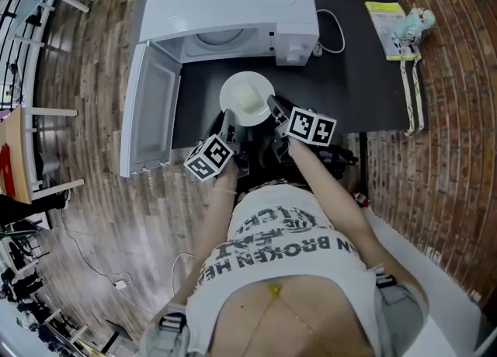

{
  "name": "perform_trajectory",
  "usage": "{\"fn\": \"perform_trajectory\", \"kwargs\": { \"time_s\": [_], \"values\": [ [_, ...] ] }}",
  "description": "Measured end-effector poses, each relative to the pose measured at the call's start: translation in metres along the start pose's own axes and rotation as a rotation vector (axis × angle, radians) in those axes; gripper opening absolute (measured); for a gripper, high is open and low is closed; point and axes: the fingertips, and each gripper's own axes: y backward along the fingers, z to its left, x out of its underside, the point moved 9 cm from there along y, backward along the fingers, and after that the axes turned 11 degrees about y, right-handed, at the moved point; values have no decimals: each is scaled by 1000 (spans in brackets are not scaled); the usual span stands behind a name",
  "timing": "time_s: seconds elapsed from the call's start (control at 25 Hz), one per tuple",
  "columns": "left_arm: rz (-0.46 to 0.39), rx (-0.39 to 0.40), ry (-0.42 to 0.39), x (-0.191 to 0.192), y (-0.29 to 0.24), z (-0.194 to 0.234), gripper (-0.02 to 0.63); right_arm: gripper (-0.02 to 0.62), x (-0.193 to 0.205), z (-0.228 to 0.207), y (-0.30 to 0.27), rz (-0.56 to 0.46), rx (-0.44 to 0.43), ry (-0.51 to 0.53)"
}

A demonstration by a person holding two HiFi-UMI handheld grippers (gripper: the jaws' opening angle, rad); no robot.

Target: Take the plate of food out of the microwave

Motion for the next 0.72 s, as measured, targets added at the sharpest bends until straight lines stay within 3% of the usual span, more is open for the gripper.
{"fn": "perform_trajectory", "kwargs": {
  "time_s": [0.72],
  "values": [
    [73,36,-2,-36,-10,17,60,40,2,22,-20,-37,53,-43]
  ]
}}
